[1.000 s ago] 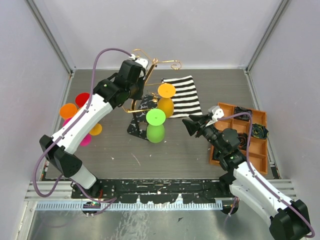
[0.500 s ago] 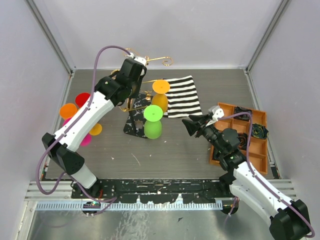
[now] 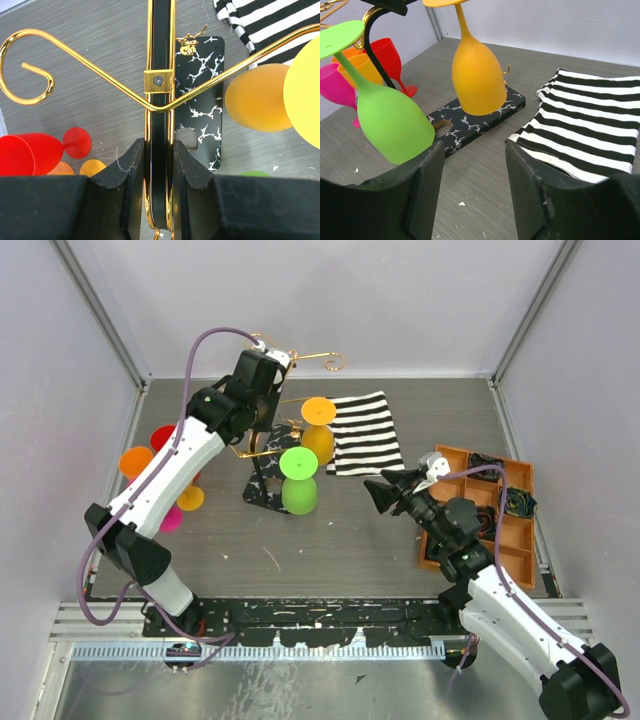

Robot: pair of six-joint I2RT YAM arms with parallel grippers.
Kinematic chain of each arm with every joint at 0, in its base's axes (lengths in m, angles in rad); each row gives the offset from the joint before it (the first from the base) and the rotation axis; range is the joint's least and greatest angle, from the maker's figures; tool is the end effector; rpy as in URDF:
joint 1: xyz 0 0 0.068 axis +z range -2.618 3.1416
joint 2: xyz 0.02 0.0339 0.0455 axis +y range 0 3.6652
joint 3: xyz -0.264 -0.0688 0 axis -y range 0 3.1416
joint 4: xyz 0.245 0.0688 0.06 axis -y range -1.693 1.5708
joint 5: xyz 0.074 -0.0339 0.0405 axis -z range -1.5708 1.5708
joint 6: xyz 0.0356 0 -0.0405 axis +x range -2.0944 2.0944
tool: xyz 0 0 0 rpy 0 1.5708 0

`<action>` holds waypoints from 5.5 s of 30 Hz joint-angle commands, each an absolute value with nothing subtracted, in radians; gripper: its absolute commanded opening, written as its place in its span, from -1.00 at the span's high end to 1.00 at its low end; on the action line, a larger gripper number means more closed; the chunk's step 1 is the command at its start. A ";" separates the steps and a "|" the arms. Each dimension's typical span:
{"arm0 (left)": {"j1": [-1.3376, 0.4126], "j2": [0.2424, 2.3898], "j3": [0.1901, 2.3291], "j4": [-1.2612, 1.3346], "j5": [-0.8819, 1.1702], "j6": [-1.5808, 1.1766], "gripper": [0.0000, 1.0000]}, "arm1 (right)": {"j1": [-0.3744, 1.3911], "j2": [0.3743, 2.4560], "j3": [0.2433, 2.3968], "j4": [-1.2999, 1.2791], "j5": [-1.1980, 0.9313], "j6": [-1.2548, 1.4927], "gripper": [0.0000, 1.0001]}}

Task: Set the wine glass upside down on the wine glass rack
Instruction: Adjust the wine rack at the center of the board, then move the wine glass to the center of the board.

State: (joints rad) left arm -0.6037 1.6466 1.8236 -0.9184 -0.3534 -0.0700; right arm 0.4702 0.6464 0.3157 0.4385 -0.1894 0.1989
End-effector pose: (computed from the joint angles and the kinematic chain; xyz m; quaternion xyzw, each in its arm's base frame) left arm 0.2950 -0.1884 0.4064 0.1693 0.8878 0.0207 0.4275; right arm 0.1474 0.0825 0.2614 -0.1597 0.6494 0.3029 0.6790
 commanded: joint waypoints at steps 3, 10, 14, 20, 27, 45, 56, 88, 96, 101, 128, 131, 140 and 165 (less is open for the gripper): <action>-0.591 1.612 1.861 -0.864 -0.354 -0.056 0.43 | 0.475 0.630 0.356 0.411 -0.143 0.240 -0.20; -0.591 1.569 1.888 -0.873 -0.317 -0.061 0.13 | 0.475 0.630 0.392 0.311 -0.083 0.319 -0.53; -0.591 1.523 1.889 -0.868 -0.303 -0.065 -0.02 | 0.474 0.638 0.425 0.222 -0.049 0.363 -0.97; -0.582 1.413 1.829 -0.833 -0.287 -0.097 -0.10 | 0.474 0.652 0.491 0.065 -0.034 0.447 -1.00; -0.550 1.192 1.643 -0.779 -0.324 -0.160 -0.20 | 0.475 0.644 0.482 0.046 -0.122 0.416 -1.00; -0.545 0.707 1.257 -0.939 -0.565 -0.331 -0.28 | 0.600 0.649 0.516 -0.089 -0.057 0.316 -1.00; -0.545 0.681 1.197 -1.010 -0.609 -0.398 -0.33 | 1.141 0.659 0.492 -0.014 0.361 0.356 -1.00; -0.545 0.422 1.100 -1.066 -0.586 -0.331 -0.34 | 1.504 1.812 1.087 0.493 0.444 0.108 -1.00; -0.545 0.393 1.086 -1.092 -0.587 -0.341 -0.34 | 1.402 1.978 1.259 0.537 0.261 0.109 -1.00; -0.545 0.379 1.065 -1.101 -0.585 -0.353 -0.33 | 1.336 2.059 1.336 0.552 0.208 0.120 -0.97; -0.545 0.283 1.000 -1.071 -0.644 -0.397 -0.15 | 1.182 2.490 1.768 0.722 0.157 0.139 -0.45; -0.545 0.279 0.995 -1.070 -0.649 -0.400 -0.15 | 1.174 2.515 1.797 0.721 0.154 0.138 -0.38; -0.545 0.281 0.994 -1.070 -0.652 -0.402 -0.14 | 1.152 2.591 1.892 0.718 0.146 0.139 -0.29; -0.545 0.262 0.986 -1.066 -0.654 -0.403 -0.14 | 1.123 2.710 2.071 0.658 0.138 0.085 -0.05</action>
